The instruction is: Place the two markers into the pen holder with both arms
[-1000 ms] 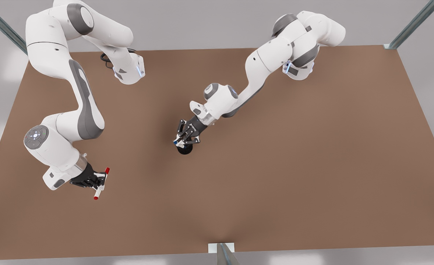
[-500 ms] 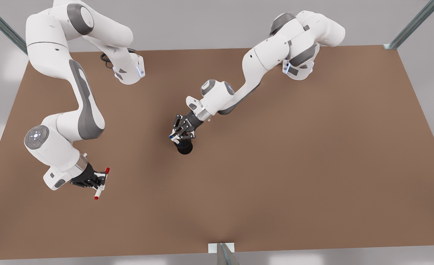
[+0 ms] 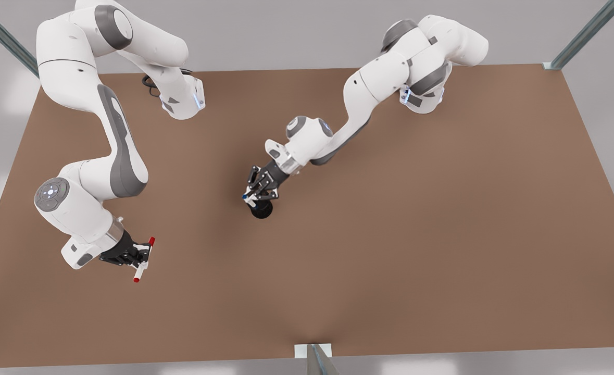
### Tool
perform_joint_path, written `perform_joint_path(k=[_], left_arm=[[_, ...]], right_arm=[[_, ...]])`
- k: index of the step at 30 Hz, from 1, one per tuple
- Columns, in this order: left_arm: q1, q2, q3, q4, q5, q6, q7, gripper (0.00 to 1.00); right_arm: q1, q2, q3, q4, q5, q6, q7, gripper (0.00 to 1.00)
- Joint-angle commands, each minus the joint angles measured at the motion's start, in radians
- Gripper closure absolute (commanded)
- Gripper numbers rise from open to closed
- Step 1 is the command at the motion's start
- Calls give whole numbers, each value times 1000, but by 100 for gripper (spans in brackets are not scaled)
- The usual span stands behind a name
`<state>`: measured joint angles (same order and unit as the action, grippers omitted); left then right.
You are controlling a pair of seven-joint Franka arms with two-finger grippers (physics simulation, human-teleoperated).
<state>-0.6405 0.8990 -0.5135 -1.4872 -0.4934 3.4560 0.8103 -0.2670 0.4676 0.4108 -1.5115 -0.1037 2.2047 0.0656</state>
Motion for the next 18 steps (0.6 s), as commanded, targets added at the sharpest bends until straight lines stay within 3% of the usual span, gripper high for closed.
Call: perform_joint_path(k=[1,4,6,10,12,14,15,16,18], left_arm=[[-10,-3,0,1,1,-11,-48,79],[-15,-2,0,-11,1,-11,-54,79],[-15,0,0,-15,4,-11,-54,0],[-4,-17,-2,-5,1,-11,-117,0],[94,-35,-22,28,-65,-104,-198,0],[326,-118,-7,59,-100,-509,-445,0],[377,-161,114,62,-97,-695,-594,0],[377,-232,308,73,-64,-977,-683,0],[389,-305,530,180,113,-1554,-809,0]], right_arm=[[0,-1,0,1,-14,-3,34,79],[0,-1,0,1,-13,-3,34,79],[0,-1,0,2,-13,-5,34,79],[2,0,0,2,-14,-3,34,79],[6,-1,8,4,-14,-3,42,79],[5,-1,69,5,-13,6,54,79],[3,-3,111,4,-14,4,91,79],[9,-3,125,5,-19,9,114,79],[25,-3,175,5,-19,30,152,79]])
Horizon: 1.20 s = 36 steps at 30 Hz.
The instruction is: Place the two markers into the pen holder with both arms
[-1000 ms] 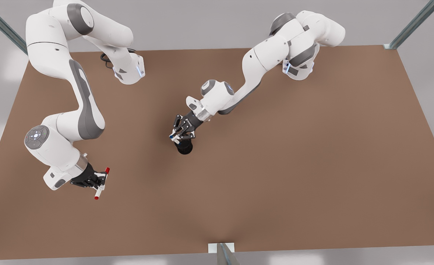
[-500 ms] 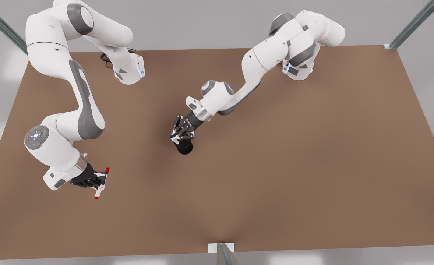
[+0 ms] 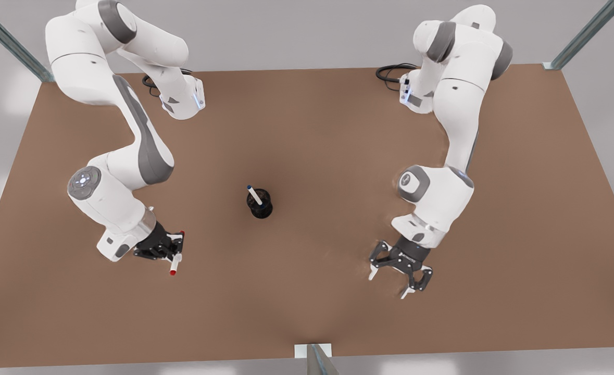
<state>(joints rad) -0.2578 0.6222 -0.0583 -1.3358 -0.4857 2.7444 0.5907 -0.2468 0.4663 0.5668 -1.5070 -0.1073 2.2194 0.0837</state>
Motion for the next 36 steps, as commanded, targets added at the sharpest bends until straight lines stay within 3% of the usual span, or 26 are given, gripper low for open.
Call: perform_joint_path(k=[1,2,5,6,7,9,13,16,36], left_arm=[[3,-87,165,29,231,-974,-605,0],[9,-148,189,29,366,-1068,-588,0],[38,-341,203,15,398,-1155,-585,0],[107,-395,120,-25,437,-1180,-582,0],[130,-406,71,-28,484,-1198,-583,0],[130,-381,72,-19,489,-1181,-585,0],[130,-364,80,-25,484,-1163,-594,0],[132,-352,80,-25,487,-1146,-592,0],[154,-295,83,-28,484,-1092,-586,0]], right_arm=[[12,-1,31,1,-17,28,148,79],[18,-3,47,-13,-60,49,149,79],[18,-17,134,-90,-167,134,338,79],[17,-40,147,-151,-170,204,402,79],[15,-77,147,-251,-181,333,500,79],[18,-89,147,-301,-190,419,594,79],[6,-121,165,-446,-457,601,1013,79],[-55,-155,165,-584,-466,835,1016,79],[40,-216,170,-759,-554,944,1094,79]])
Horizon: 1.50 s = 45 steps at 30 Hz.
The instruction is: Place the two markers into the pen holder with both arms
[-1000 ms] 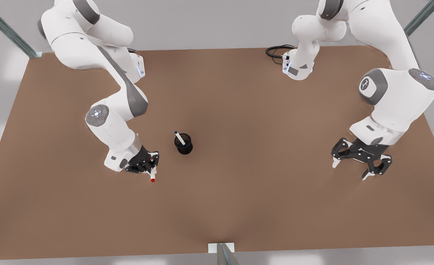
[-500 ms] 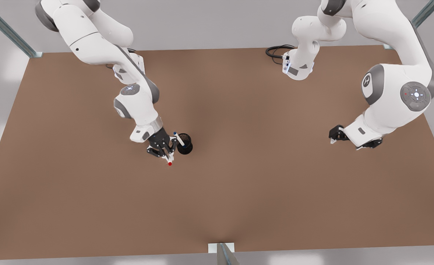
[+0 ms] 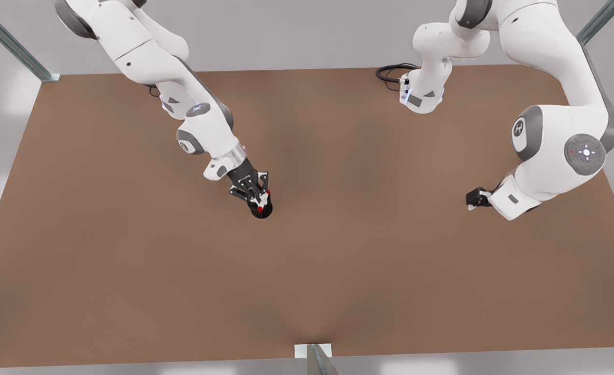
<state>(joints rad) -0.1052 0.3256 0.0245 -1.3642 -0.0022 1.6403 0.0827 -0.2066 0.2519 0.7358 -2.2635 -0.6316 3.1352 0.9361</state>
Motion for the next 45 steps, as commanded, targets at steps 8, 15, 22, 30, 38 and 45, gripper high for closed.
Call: perform_joint_path(k=[8,15,22,30,38,45], left_arm=[[1,10,0,1,-2,35,-78,0],[1,18,0,2,1,44,-78,0],[5,16,0,1,-2,53,-80,0],[4,16,0,1,-4,49,-81,0],[4,16,0,1,-2,55,-80,0],[-1,16,-2,1,-2,62,-83,0]], right_arm=[[-63,0,-12,-44,-304,56,267,79],[-88,3,-12,-47,-462,34,302,79],[-73,44,-9,12,-944,-66,777,79],[-17,66,-3,64,-956,-145,862,79],[-17,70,-3,55,-979,-145,865,79],[-17,79,-3,47,-1002,-145,866,79]])
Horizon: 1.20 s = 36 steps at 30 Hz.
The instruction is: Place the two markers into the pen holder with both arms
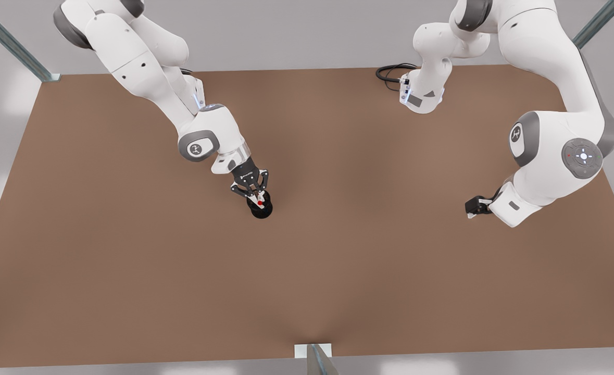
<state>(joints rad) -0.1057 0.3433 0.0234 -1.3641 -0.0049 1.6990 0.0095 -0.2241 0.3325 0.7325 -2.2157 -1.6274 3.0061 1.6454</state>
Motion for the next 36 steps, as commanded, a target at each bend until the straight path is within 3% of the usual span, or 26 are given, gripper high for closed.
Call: perform_joint_path(k=[1,3,5,6,8,9,12,15,17,19,21,23,24,25,26,28,30,32,36], left_arm=[[0,-1,0,2,0,4,-8,0],[0,-1,0,0,-1,4,-8,0],[0,-1,0,0,-1,4,-8,0],[0,-1,0,0,0,4,-8,0],[0,-1,0,2,-1,5,-8,0],[-2,-1,0,2,-1,5,-8,0],[-3,-1,0,0,0,4,-8,0],[-46,-3,-3,3,2,-10,-6,0],[-46,-6,-5,10,-1,-18,-8,0],[-46,-9,-5,10,-1,-19,-8,0],[-49,-10,-11,11,2,-47,-8,0],[-55,-12,-13,11,2,-59,-8,0],[-54,-12,-13,16,2,-62,-8,0],[-55,-12,-13,17,2,-76,-8,0],[-55,-13,-13,17,3,-78,-8,0],[-55,-13,-13,17,3,-101,-8,0],[-55,-13,-13,17,3,-107,-8,0],[-71,-10,-11,36,6,-151,-9,0],[-71,-12,-11,37,6,-151,-9,0]], right_arm=[[0,3,1,-4,-11,-16,157,79],[0,5,1,-4,-43,-16,186,79],[0,19,1,-1,-210,-18,343,79],[0,23,1,-1,-230,-38,364,72],[0,23,1,-1,-238,-39,364,30],[0,23,1,1,-238,-39,363,16],[-12,23,2,22,-238,-26,363,8],[-18,22,-8,152,-201,-10,318,12],[5,23,4,188,-2,-98,191,12],[100,26,8,275,472,-317,-215,12],[181,34,13,468,828,-585,-533,12],[212,42,10,602,1015,-809,-648,7],[229,16,-74,642,1226,-874,-861,6],[198,-128,-165,637,1360,-1019,-1083,2],[200,-207,-316,642,1503,-1185,-1258,1],[233,-225,-612,735,1635,-1369,-1576,0],[206,-282,-643,739,1641,-1555,-1636,0],[207,-260,-706,732,1646,-1550,-1823,0],[235,-190,-702,729,1643,-1429,-1822,0]])
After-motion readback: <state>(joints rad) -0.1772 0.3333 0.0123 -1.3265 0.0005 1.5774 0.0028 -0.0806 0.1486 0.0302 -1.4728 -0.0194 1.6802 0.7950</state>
